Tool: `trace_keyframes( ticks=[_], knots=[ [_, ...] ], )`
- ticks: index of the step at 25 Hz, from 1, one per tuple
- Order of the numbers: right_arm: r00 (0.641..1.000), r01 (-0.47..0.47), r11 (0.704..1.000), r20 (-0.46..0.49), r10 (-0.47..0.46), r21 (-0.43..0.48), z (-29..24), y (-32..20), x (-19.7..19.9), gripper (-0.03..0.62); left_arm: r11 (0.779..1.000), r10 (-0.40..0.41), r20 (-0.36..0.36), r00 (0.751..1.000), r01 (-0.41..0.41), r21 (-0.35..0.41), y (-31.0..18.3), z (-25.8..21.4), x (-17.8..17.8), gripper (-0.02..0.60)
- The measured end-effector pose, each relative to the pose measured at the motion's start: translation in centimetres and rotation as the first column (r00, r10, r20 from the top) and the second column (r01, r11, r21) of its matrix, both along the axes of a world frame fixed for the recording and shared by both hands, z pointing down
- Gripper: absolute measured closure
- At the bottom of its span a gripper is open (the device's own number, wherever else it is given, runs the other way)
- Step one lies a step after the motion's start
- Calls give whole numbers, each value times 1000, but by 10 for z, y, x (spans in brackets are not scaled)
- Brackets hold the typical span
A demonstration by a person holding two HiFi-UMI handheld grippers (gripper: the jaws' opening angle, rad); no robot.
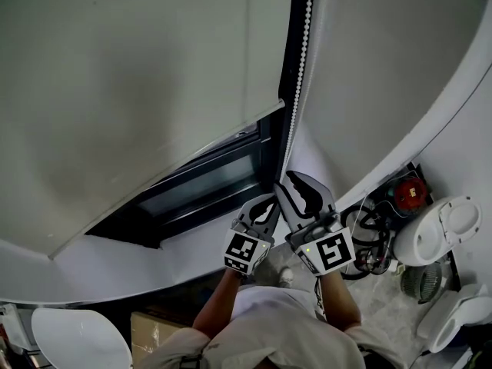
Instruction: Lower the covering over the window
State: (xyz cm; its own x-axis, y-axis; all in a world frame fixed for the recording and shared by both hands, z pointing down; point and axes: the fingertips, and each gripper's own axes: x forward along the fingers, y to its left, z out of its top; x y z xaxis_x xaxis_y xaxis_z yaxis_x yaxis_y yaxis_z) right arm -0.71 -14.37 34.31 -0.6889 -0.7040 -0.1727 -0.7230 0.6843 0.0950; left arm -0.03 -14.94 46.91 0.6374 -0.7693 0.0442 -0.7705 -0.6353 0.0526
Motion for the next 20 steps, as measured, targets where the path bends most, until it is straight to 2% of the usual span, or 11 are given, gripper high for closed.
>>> trace_keyframes(
  ticks=[1,3,7,13,20],
  knots=[
    [1000,-1,1000,-6,1,0,2,-2,-3,492,1000,3,1,1000,-3,-7,0,5,0,560],
    [1000,-6,1000,-18,5,-13,9,-6,-7,574,1000,4,1,1000,-4,-22,0,14,0,560],
    [1000,-11,997,-4,11,-72,32,-12,-8,582,998,4,28,1000,-2,-61,-3,36,-4,560],
    [998,-39,988,-48,32,-148,77,-18,-11,583,991,14,54,998,-7,-134,-5,80,-3,560],
    [995,-71,964,-89,49,-257,127,-27,-10,583,974,46,99,994,-23,-225,-8,132,2,560]
  ],
)
